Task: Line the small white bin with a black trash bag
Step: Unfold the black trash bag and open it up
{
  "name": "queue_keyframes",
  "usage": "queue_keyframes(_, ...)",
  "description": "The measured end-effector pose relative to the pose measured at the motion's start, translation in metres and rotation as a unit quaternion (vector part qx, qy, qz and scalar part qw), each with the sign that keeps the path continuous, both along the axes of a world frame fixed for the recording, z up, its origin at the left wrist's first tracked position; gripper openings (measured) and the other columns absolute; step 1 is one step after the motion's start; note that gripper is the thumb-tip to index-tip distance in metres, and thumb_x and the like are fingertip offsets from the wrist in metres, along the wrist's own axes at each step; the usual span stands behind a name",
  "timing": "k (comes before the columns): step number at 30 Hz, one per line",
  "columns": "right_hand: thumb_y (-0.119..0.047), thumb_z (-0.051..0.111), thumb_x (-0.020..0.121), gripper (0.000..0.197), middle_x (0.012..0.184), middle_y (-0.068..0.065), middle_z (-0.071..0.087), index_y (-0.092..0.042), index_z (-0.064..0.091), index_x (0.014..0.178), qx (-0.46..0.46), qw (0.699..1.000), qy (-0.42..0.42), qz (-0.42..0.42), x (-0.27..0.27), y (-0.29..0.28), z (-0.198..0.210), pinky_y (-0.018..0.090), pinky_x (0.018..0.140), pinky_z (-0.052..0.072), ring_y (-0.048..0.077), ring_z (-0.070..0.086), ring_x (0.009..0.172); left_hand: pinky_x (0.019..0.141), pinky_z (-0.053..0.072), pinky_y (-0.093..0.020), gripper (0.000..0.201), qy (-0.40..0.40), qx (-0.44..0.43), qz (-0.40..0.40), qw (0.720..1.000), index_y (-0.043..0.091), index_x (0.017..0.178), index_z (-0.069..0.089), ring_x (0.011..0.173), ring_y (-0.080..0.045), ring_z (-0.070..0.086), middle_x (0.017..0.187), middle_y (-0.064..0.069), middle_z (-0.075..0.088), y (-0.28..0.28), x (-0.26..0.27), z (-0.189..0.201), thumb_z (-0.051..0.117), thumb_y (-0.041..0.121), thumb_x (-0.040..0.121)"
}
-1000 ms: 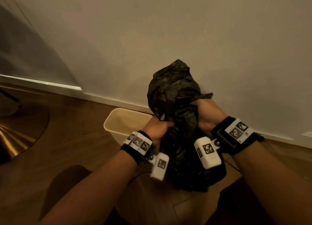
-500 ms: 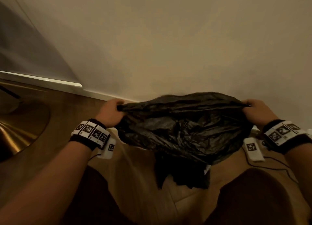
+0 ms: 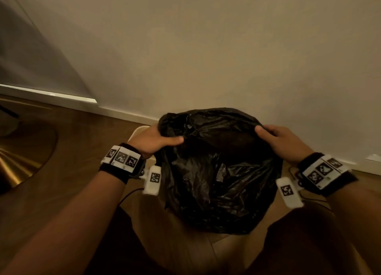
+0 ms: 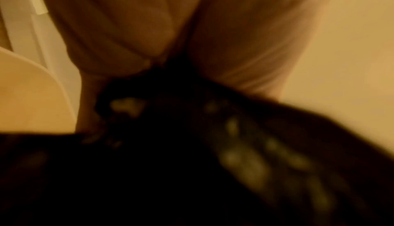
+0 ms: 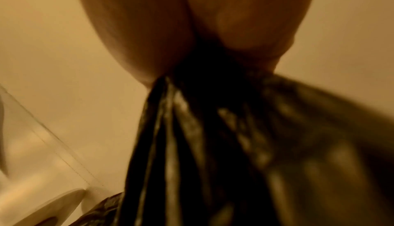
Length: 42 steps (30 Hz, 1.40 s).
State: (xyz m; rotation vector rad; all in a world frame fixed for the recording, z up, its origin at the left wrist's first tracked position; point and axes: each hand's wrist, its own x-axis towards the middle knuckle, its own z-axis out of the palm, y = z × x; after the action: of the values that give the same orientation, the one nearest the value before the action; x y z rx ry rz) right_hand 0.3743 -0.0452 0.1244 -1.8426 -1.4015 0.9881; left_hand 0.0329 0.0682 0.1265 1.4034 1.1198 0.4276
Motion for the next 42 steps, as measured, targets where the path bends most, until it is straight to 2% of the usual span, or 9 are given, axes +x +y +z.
queue_keyframes(2,-0.050,0.049,0.098,0.044,0.085,-0.001,0.075,-0.015,0.075,0.091,0.005,0.999,-0.027,-0.034,0.005,0.001,-0.007,0.032,0.071,0.051,0.011,0.071,0.077,0.065,0.046,-0.002,0.049,0.087,0.087,-0.051,0.991,0.020,0.114,0.058,0.082,0.013,0.063,0.094,0.016,0.063,0.001,-0.005,-0.006,0.082,0.005,0.074)
queue_keyframes(8,-0.037,0.051,0.100,0.048,0.081,0.022,0.067,0.006,0.068,0.090,0.011,0.977,-0.126,-0.171,0.051,-0.003,-0.017,0.032,0.055,0.037,0.036,0.064,0.076,0.088,0.054,-0.040,0.052,0.163,0.077,0.060,0.982,0.015,0.118,0.057,0.108,-0.028,0.063,0.110,-0.005,0.064,0.020,-0.058,-0.018,0.074,-0.004,0.073)
queue_keyframes(14,-0.052,0.066,0.086,0.070,0.142,0.017,0.045,-0.012,0.044,0.140,0.067,0.946,-0.304,-0.094,0.006,0.004,-0.017,0.048,0.109,0.038,0.035,0.043,0.130,0.076,0.054,-0.037,0.019,0.065,-0.035,0.108,0.991,0.012,0.085,0.069,0.084,-0.026,0.068,0.073,0.000,0.076,0.005,-0.040,-0.018,0.058,-0.002,0.091)
queue_keyframes(17,-0.055,0.062,0.086,0.063,0.136,0.007,0.052,-0.017,0.050,0.135,0.242,0.922,-0.302,0.031,-0.060,-0.006,-0.007,0.041,0.108,0.039,0.024,0.047,0.126,0.072,0.053,-0.035,0.018,-0.032,-0.116,0.146,0.982,0.006,0.089,0.068,0.078,-0.025,0.070,0.075,-0.003,0.077,-0.005,-0.020,-0.017,0.052,0.000,0.095)
queue_keyframes(23,-0.090,0.039,0.070,0.099,0.162,-0.003,0.023,-0.041,0.014,0.153,-0.095,0.924,-0.236,0.286,-0.141,-0.007,-0.061,0.046,0.121,0.019,0.024,0.025,0.147,0.105,0.045,-0.045,0.047,-0.100,-0.192,0.103,0.971,0.006,0.129,0.061,0.118,-0.031,0.063,0.129,-0.013,0.065,-0.008,-0.007,-0.031,0.067,0.030,0.090)
queue_keyframes(26,-0.063,0.042,0.091,0.049,0.132,0.006,0.059,-0.028,0.057,0.122,-0.189,0.886,-0.153,0.394,-0.161,-0.040,-0.087,0.044,0.109,0.040,0.023,0.055,0.115,0.097,0.050,-0.041,0.032,-0.140,-0.181,0.153,0.962,0.004,0.120,0.066,0.110,-0.028,0.068,0.121,-0.013,0.070,-0.007,-0.005,-0.028,0.056,0.024,0.098)
queue_keyframes(29,-0.057,0.046,0.093,0.038,0.113,0.000,0.065,-0.023,0.060,0.098,-0.262,0.859,-0.127,0.421,-0.159,-0.063,-0.090,0.034,0.098,0.046,0.018,0.058,0.097,0.101,0.048,-0.044,0.030,-0.122,-0.153,0.164,0.967,0.003,0.118,0.067,0.111,-0.030,0.067,0.119,-0.013,0.071,-0.004,-0.010,-0.029,0.055,0.021,0.098)
queue_keyframes(33,-0.077,0.055,0.078,0.083,0.144,-0.006,0.051,-0.031,0.041,0.146,-0.175,0.924,-0.114,0.322,-0.135,-0.041,-0.060,0.028,0.110,0.037,0.012,0.050,0.128,0.110,0.040,-0.051,0.036,-0.100,-0.154,0.105,0.977,0.002,0.125,0.063,0.118,-0.032,0.063,0.125,-0.016,0.067,-0.011,-0.009,-0.032,0.054,0.021,0.096)
queue_keyframes(42,-0.079,0.075,0.053,0.136,0.158,-0.022,-0.023,-0.039,-0.007,0.154,0.051,0.994,-0.054,0.085,-0.132,-0.026,-0.015,0.030,0.111,0.033,0.005,0.017,0.141,0.108,0.043,-0.050,0.035,-0.146,-0.150,0.111,0.971,-0.002,0.124,0.063,0.117,-0.033,0.063,0.124,-0.019,0.067,-0.024,0.007,-0.027,0.047,0.016,0.098)
